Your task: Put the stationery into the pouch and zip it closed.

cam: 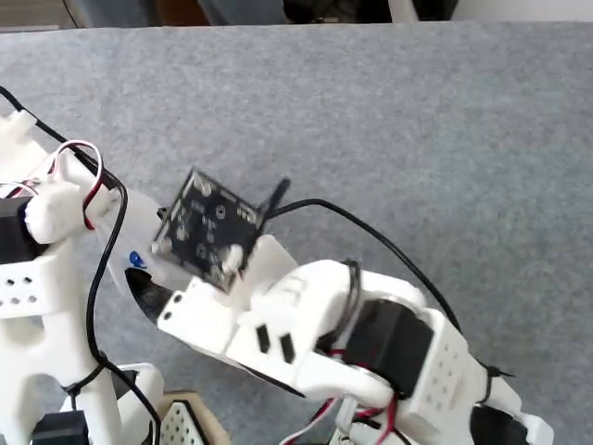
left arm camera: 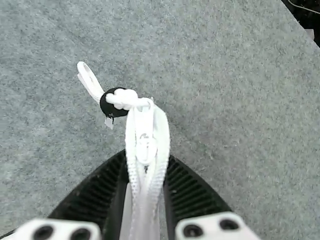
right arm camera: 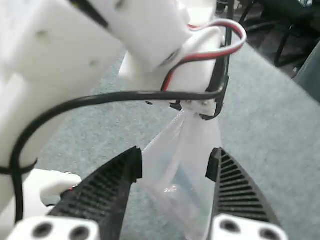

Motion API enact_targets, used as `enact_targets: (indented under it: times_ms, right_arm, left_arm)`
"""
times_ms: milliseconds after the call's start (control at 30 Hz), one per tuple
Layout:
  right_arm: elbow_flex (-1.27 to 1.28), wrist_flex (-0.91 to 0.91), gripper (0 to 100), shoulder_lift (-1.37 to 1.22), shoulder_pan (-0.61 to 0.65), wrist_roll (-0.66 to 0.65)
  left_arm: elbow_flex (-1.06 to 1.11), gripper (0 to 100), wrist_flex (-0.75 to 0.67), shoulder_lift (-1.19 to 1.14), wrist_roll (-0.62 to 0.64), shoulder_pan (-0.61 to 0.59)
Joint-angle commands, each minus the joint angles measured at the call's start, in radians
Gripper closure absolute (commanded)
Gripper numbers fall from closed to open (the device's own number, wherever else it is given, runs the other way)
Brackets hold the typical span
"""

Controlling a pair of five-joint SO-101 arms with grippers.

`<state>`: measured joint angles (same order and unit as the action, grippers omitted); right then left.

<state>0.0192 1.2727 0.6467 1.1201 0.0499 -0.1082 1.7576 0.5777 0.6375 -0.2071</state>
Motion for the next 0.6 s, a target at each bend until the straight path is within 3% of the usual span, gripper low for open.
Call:
enact_targets:
  times_ms: [0,267,567]
  right_arm:
    - [0.022,-0.035,77.3,-0.010,0.012,0.110]
    - [0.180,-0.141,77.3,-0.012,0.011,0.130]
    - [0.251,-0.138,77.3,-0.005,0.006,0.127]
  left_arm:
    - [-0.013,97,0.002,0.020,0.009,-0.015]
    - [-0.008,97,0.002,0.092,0.009,-0.013]
    - [0.038,97,-0.021,0.143,0.008,-0.013]
